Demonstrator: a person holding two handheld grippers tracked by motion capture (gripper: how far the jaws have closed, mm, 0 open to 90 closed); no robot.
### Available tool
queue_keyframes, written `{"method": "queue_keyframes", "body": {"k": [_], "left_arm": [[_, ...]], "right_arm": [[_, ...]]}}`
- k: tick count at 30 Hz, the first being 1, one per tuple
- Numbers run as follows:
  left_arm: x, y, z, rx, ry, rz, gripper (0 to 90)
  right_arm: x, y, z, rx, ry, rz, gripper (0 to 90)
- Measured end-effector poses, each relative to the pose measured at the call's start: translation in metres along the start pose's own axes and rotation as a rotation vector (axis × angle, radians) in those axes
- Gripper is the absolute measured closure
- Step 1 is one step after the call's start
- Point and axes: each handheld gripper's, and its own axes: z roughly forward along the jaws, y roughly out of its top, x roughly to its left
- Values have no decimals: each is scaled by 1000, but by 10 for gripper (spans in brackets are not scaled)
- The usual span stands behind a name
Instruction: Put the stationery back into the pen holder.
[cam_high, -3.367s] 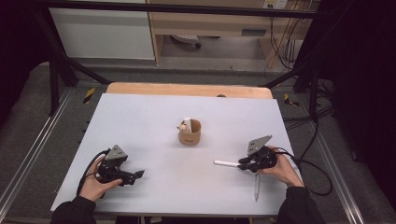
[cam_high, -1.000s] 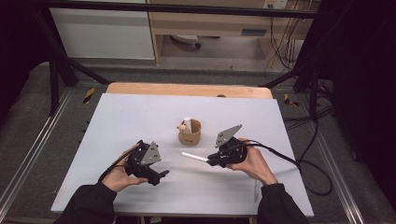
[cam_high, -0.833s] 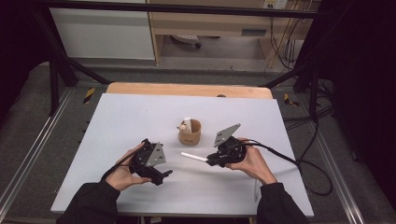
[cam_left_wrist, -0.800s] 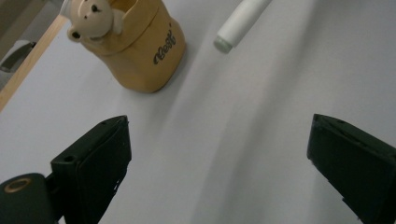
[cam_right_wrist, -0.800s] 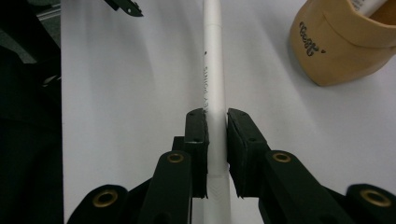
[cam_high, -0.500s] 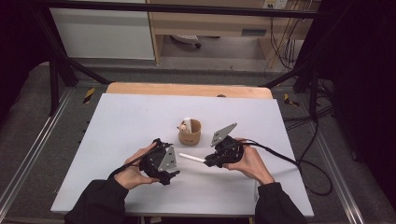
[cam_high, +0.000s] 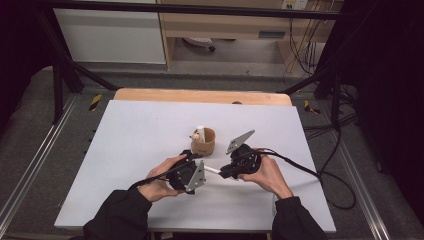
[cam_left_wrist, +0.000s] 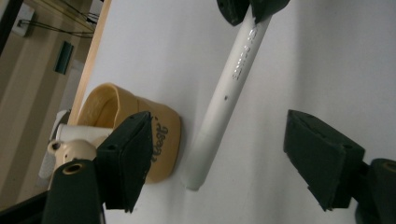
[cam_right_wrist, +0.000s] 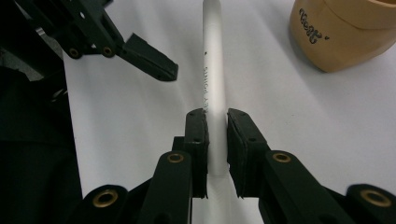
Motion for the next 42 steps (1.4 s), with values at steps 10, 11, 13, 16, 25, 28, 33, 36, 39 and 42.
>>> {"method": "queue_keyframes", "body": {"k": [10,11,13,16,25,28,33,36,39,42], "left_arm": [[-7,14,13,-16,17,137,417],[-8,15,14,-18,17,144,435],[-10,17,16,-17,28,171,472],[-11,20,19,-20,36,199,525],[-16,29,24,-44,53,265,638],[-17,31,25,-44,64,284,676],[-17,32,24,-36,75,305,744],[-17,32,24,-33,78,312,754],[-18,32,24,-22,80,326,768],[-19,32,24,-16,77,332,775]], "right_arm": [[0,1,0,13,6,51,786],[0,1,0,15,5,54,786],[-1,1,-1,17,2,66,786],[-1,2,-2,21,-1,80,786],[-1,2,0,32,-9,110,786],[-2,2,-1,35,-8,120,786],[-2,2,-1,31,-10,132,786],[-2,3,-2,26,-7,137,786],[-2,3,-2,26,-3,147,786],[-2,3,-2,27,4,162,785]]}}
